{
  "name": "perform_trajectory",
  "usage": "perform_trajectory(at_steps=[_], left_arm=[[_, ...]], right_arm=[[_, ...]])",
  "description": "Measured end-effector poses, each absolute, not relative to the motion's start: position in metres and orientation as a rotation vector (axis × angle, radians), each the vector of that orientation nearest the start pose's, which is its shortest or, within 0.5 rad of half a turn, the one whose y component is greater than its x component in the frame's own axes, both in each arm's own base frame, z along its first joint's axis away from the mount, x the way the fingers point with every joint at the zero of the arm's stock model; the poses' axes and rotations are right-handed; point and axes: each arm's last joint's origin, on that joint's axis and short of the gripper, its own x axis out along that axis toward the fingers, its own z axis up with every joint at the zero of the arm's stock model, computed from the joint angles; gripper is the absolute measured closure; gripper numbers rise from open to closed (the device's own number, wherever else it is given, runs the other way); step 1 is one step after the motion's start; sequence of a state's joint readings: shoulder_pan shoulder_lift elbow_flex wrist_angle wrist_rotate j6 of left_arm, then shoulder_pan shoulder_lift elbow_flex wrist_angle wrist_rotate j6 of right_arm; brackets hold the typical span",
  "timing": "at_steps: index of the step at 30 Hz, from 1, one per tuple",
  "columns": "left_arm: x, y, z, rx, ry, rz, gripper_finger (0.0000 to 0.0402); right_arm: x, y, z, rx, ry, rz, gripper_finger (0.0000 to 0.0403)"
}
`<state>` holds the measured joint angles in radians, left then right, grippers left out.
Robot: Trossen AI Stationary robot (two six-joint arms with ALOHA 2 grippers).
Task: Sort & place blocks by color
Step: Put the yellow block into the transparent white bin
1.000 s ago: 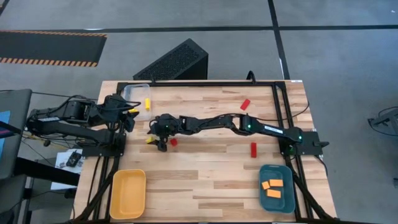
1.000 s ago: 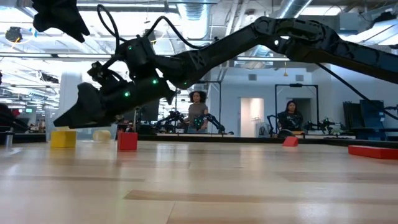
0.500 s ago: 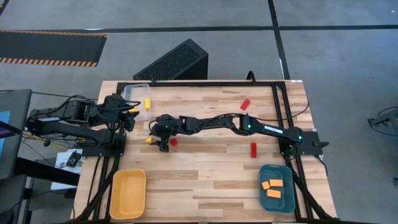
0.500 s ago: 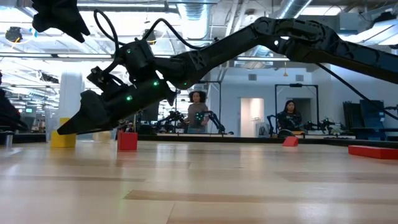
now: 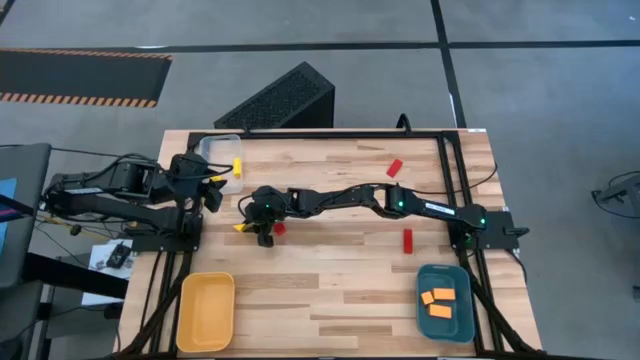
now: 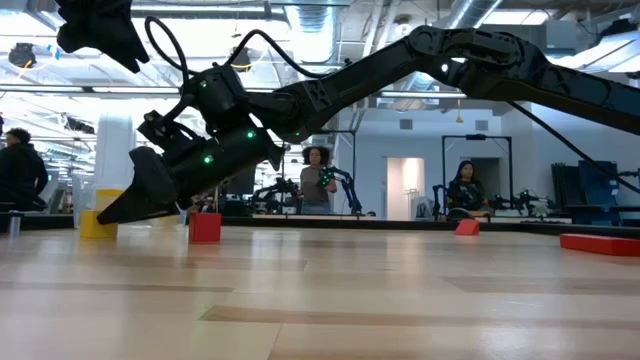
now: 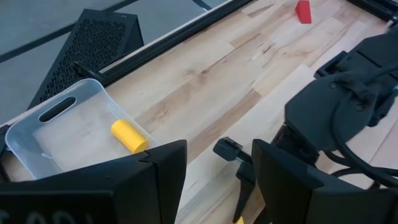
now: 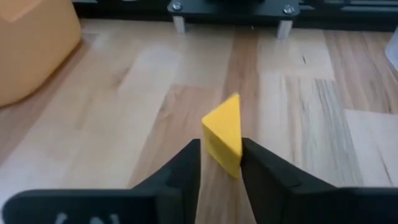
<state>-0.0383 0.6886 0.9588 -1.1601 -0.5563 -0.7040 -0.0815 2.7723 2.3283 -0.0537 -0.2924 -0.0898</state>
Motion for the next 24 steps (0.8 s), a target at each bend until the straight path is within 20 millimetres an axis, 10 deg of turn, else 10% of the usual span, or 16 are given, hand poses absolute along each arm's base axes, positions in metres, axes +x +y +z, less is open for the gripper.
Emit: perform_trajectory(at_steps=[24], left_arm=[[0.1023, 0.0105, 0.3196, -0.384, 0.693, 0.728, 0.0233]], right_arm=[[0.5961, -0.0317, 0.1064, 0.053, 0.484, 0.228, 0.0397]])
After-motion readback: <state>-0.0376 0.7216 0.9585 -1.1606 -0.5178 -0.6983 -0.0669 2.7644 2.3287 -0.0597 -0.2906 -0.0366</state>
